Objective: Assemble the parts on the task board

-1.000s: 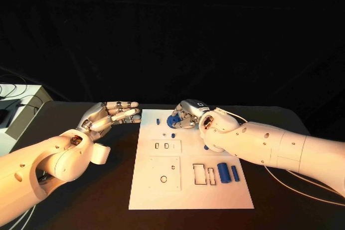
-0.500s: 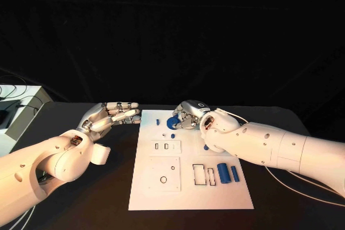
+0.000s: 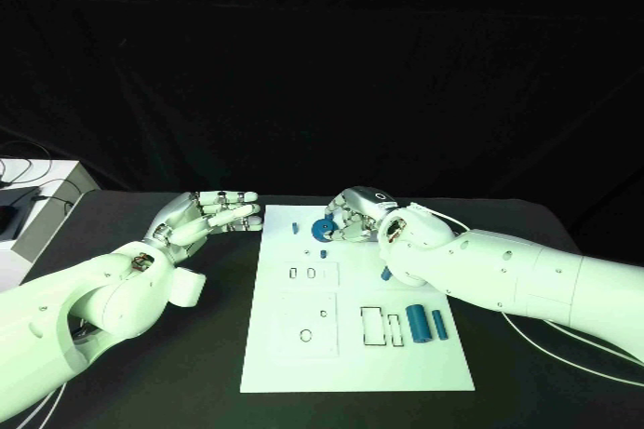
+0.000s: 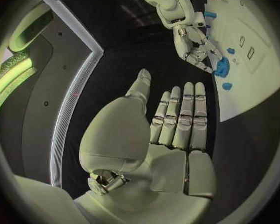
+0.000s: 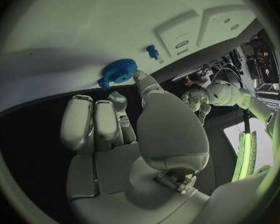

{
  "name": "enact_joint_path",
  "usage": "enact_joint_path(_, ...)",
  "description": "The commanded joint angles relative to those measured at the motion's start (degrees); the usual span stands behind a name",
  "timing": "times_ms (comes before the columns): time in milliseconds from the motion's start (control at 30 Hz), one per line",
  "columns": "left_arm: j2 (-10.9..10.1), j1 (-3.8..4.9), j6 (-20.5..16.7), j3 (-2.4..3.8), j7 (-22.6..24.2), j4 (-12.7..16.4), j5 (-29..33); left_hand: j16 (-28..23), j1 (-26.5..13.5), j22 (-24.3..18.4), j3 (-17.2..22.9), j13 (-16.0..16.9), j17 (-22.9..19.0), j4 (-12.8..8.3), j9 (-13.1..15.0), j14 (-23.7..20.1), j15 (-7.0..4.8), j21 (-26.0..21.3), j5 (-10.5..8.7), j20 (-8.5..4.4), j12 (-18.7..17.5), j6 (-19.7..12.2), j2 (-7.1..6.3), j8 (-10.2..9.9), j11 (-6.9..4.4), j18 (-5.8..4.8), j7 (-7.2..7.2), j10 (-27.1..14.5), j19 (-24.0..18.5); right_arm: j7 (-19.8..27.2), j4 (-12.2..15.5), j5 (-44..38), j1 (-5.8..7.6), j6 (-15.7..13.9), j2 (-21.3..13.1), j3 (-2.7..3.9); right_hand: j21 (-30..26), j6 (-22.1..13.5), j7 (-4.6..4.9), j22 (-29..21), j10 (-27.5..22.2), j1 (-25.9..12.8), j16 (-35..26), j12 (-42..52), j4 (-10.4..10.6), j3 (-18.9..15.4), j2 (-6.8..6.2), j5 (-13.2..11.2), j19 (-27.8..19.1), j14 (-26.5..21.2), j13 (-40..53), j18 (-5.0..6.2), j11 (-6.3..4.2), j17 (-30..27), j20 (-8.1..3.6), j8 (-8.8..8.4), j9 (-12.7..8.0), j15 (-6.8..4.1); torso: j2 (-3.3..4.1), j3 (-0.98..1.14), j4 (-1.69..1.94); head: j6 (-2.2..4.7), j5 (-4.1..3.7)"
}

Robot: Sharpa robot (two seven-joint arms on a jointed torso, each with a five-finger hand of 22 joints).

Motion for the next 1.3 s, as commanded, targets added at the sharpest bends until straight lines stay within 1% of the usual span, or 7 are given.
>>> enact_joint_path(33, 0.17, 0.00, 0.60, 0.04, 0.27, -0.08, -0.26, -0.34, 0.07, 0.06, 0.20, 0.01, -0.05, 0.14, -0.08, -0.23, 0.03, -0.41, -0.05, -0.07, -0.38, 0.13, -0.50, -0.29, 0.06, -0.52, 0.24, -0.34, 0.40, 2.92, 1.00, 2.13, -0.01, -4.30, -1.20, 0.01, -0.21, 0.43, 0.41, 9.17, 0.19, -0.57, 0.20, 0.40, -0.74, -0.24, 1.01, 0.80, 3.07, 0.06, -0.05, 0.57, -0.20, -0.11, 0.15, -0.07, 0.03, 0.19, -0.02, 0.07, -0.04, 0.08, 0.04)
enact_joint_path(233, 0.39, 0.00, 0.29, 0.03, 0.79, -0.45, -0.07, -0.31, 0.18, 0.10, 0.25, 0.02, 0.01, 0.09, -0.06, 0.07, -0.09, -0.40, -0.04, -0.13, -0.35, 0.61, -0.47, -0.25, -0.11, -0.45, 0.03, 0.11, 0.60, 13.47, 3.58, 14.47, 0.21, -9.07, -5.57, 0.04, -2.19, 1.38, 0.26, 8.74, -0.91, 0.41, -1.29, -0.81, -4.90, -1.06, 3.50, 0.46, 2.61, -0.21, -0.83, 0.71, -0.37, -1.55, -0.01, -0.01, 0.01, 0.02, -0.18, 0.20, -0.31, 0.67, 0.00)
enact_joint_path(567, 0.87, -0.28, -0.37, 0.02, 1.32, -1.88, 0.20, -0.20, 0.28, 0.18, 0.19, 0.03, 0.15, -0.02, -0.02, 1.03, -0.41, -0.22, -0.04, -0.33, -0.34, 1.68, -0.23, -0.21, -0.40, -0.33, -0.07, 1.01, 1.23, 24.44, 5.77, 28.00, 0.74, -5.51, -13.76, 0.11, -2.49, 2.76, -0.01, 8.75, -1.23, 3.29, -1.90, -1.47, -8.12, -2.11, 4.90, -7.32, 2.49, -0.14, -1.61, 0.50, -0.52, -1.75, -0.20, -0.04, 0.01, -0.16, -0.91, 1.16, -1.47, 1.30, 0.02)
enact_joint_path(733, 1.11, -0.79, -0.42, 0.01, 1.58, -2.43, 0.30, -0.19, 0.30, 0.25, 0.07, 0.02, 0.31, -0.10, -0.02, 1.91, -0.67, 0.04, -0.04, -0.56, -0.35, 1.84, -0.12, -0.22, -0.60, -0.30, -0.08, 1.69, 1.76, 27.01, 3.28, 28.98, 0.78, -2.60, -16.20, 0.11, -2.09, 3.59, -0.28, 8.86, -1.06, 4.22, -1.95, -1.46, -8.70, -2.49, 4.65, -9.82, 2.49, -0.13, -1.68, 0.36, -0.69, -1.62, -0.25, 0.05, 0.06, -0.26, -1.21, 1.65, -1.79, 1.44, -0.38)
enact_joint_path(933, 1.27, -1.44, -0.44, 0.02, 1.73, -2.83, 0.40, -0.24, 0.34, 0.18, -0.07, 0.02, 0.30, -0.24, -0.02, 1.98, -0.69, 0.02, -0.03, -0.70, -0.36, 1.88, 0.00, -0.23, -0.60, -0.47, -0.08, 1.67, 1.84, 28.58, -1.10, 27.94, 0.79, -0.38, -17.25, 0.11, -1.59, 2.37, 0.08, 8.93, -1.04, 5.95, -2.07, -1.82, -8.48, -2.54, 3.35, -8.43, 2.32, -0.11, -1.96, 0.25, -0.52, -1.29, -0.22, -0.01, 0.02, -0.14, -1.35, 2.21, -2.16, 1.54, -1.12)
enact_joint_path(1200, 1.49, -1.98, -0.73, 0.02, 1.57, -3.08, 0.50, -0.24, 0.38, 0.16, -0.13, 0.02, 0.28, -0.37, -0.02, 2.04, -0.70, 0.01, -0.03, -0.80, -0.36, 1.76, 0.21, -0.23, -0.54, -0.59, 0.09, 1.57, 1.93, 28.49, -6.69, 24.82, 0.37, 1.95, -16.51, 0.07, -1.41, 1.53, 0.30, 8.94, -1.14, 6.50, -2.05, -1.98, -8.46, -2.37, 3.07, -7.77, 2.28, -0.09, -2.02, 0.25, -0.39, -0.97, -0.16, -0.09, -0.02, -0.04, -1.31, 2.55, -2.16, 1.09, -1.13)
enact_joint_path(1300, 1.52, -2.09, -0.75, 0.03, 1.53, -3.17, 0.52, -0.24, 0.38, 0.16, -0.13, 0.02, 0.28, -0.37, -0.02, 2.04, -0.70, 0.01, -0.03, -0.80, -0.36, 1.76, 0.21, -0.23, -0.54, -0.59, 0.09, 1.57, 1.93, 28.22, -8.42, 23.77, 0.01, 2.66, -15.94, 0.04, -1.30, 1.40, 0.34, 8.97, -1.15, 6.60, -2.01, -1.96, -8.44, -2.31, 3.05, -7.69, 2.29, -0.07, -2.00, 0.24, -0.36, -0.87, -0.14, -0.07, -0.01, -0.02, -1.29, 2.42, -2.08, 0.93, -1.12)
